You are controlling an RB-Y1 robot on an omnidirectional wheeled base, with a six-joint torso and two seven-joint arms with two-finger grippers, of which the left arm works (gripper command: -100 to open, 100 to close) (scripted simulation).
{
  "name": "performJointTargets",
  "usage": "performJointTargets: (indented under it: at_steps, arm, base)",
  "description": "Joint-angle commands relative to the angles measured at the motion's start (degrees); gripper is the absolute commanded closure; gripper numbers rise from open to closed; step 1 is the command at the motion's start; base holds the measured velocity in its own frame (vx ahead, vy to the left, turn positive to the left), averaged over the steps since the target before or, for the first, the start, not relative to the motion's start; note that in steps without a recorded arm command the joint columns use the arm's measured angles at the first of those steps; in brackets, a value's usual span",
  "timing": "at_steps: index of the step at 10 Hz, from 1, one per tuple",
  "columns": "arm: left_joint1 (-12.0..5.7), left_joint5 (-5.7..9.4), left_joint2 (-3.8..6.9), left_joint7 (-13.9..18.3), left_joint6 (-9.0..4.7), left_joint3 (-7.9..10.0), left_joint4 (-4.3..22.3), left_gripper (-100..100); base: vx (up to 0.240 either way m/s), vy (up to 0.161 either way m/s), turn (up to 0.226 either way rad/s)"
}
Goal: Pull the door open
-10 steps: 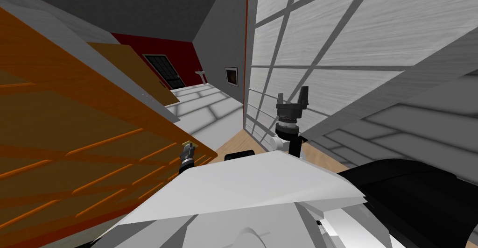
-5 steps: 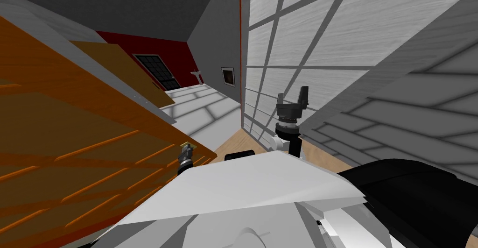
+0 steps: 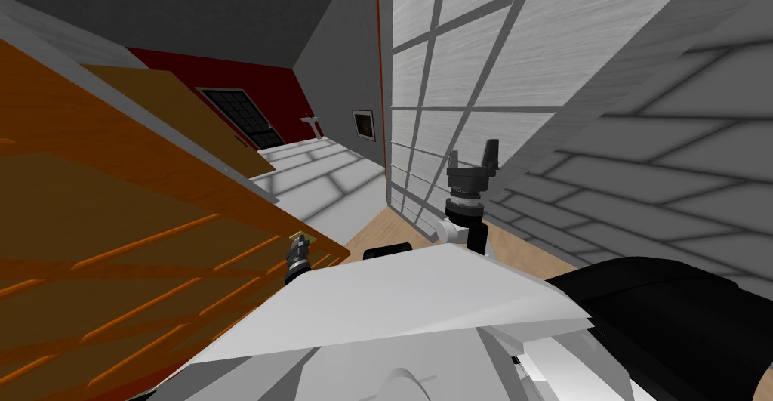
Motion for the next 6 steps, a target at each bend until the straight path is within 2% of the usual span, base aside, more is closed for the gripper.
performJointTargets:
  at_steps: [1, 2, 4, 5, 6]
  arm:
    - [-0.12, 0.92, -0.52, 2.86, -0.35, -0.64, 0.25, 100]
    - [-0.12, 0.92, -0.52, 3.18, -0.35, -0.64, 0.25, 100]
    - [0.28, 2.41, -0.58, 6.77, -0.28, -0.74, -0.06, 100]
    - [0.28, 2.41, -0.58, 7.12, -0.28, -0.74, -0.06, 100]
    - [0.48, 3.16, -0.61, 9.1, -0.24, -0.8, -0.21, 100]
  base:
    - [-0.051, -0.007, -0.118]
    - [-0.038, -0.003, -0.046]
    - [-0.045, 0.004, -0.087]
    - [-0.035, 0.002, -0.063]
    - [-0.034, -0.002, -0.061]
